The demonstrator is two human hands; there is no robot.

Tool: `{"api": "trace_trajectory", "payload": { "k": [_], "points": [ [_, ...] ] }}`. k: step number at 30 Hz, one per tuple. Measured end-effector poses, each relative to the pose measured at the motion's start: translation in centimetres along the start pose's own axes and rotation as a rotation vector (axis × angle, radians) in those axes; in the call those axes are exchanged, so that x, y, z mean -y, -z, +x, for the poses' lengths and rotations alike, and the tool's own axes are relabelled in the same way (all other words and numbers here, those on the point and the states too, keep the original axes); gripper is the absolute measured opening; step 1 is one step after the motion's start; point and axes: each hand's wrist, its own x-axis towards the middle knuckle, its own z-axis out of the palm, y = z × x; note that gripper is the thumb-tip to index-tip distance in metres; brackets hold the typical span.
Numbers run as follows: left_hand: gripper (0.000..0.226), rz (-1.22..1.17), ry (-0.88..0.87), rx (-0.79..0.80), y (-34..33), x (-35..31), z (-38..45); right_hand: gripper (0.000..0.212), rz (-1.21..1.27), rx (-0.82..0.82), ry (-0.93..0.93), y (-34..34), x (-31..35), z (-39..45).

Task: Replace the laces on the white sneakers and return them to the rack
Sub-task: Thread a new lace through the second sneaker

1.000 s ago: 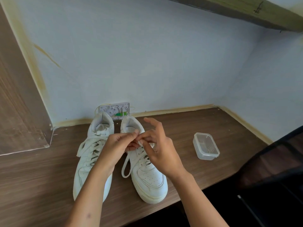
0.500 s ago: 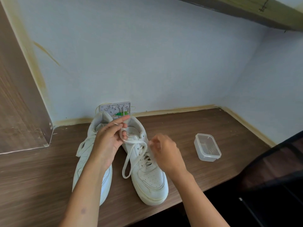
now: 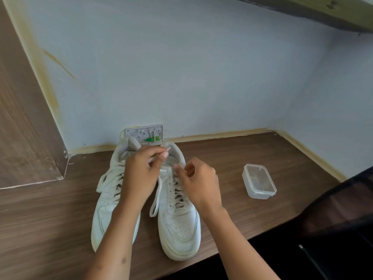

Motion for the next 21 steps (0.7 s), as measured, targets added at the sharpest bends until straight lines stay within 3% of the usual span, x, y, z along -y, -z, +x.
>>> {"api": "trace_trajectory", "payload": {
  "k": [4, 13, 21],
  "points": [
    [0.017, 0.13, -0.043, 0.067, -2.2, 0.6, -0.8, 0.04, -0.008, -0.014, -0.03, -1.1, 0.4, 0.0],
    [0.014, 0.313, -0.129, 0.095, -3.6, 0.4, -0.9, 0.022, 0.513, 0.078, -0.21, 0.0, -2.1, 0.6],
    [0.014, 0.368, -0.17, 0.106, -3.1, 0.6, -0.9, 0.021, 0.572, 0.07, -0.218, -0.2, -2.3, 0.7]
  ]
}}
